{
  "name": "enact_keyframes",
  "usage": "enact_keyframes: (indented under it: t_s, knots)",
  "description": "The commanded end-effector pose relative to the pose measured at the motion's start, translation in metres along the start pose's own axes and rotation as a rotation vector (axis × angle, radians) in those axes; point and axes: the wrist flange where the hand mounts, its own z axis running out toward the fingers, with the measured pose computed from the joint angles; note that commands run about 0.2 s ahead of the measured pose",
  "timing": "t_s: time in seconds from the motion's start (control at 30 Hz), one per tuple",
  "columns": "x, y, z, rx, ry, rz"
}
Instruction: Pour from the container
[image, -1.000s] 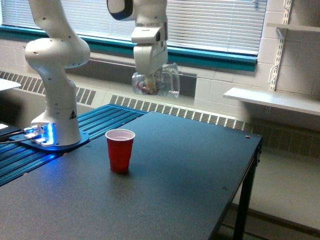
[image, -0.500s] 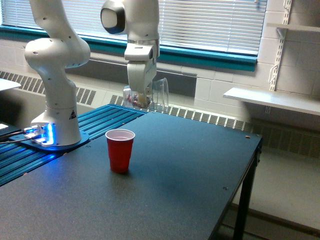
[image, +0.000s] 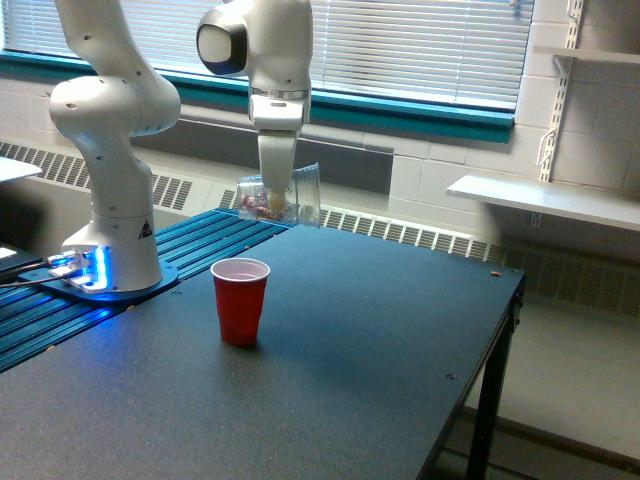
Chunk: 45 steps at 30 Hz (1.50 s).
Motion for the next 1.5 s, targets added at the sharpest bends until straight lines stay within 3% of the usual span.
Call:
enact_keyframes:
  t_s: [0.03, 0.13, 0.37, 0.53, 0.73, 1.07, 1.3, 1.5]
  knots:
    - [-0.016, -0.014, 0.003, -0.03, -0.029, -0.168]
    - [-0.023, -0.019, 0.008, -0.054, -0.027, -0.231]
    - [-0.035, -0.036, 0.01, -0.003, -0.017, -0.285]
    - [-0.044, -0.041, 0.014, 0.022, -0.041, -0.319]
    - [-0.048, -0.038, 0.016, 0.015, -0.062, -0.371]
    - [-0.046, -0.042, 0.01, 0.038, -0.033, -0.442]
    - [-0.051, -0.053, 0.019, 0.079, -0.053, -0.49]
    - [-0.045, -0.04, 0.024, 0.013, -0.051, -0.566]
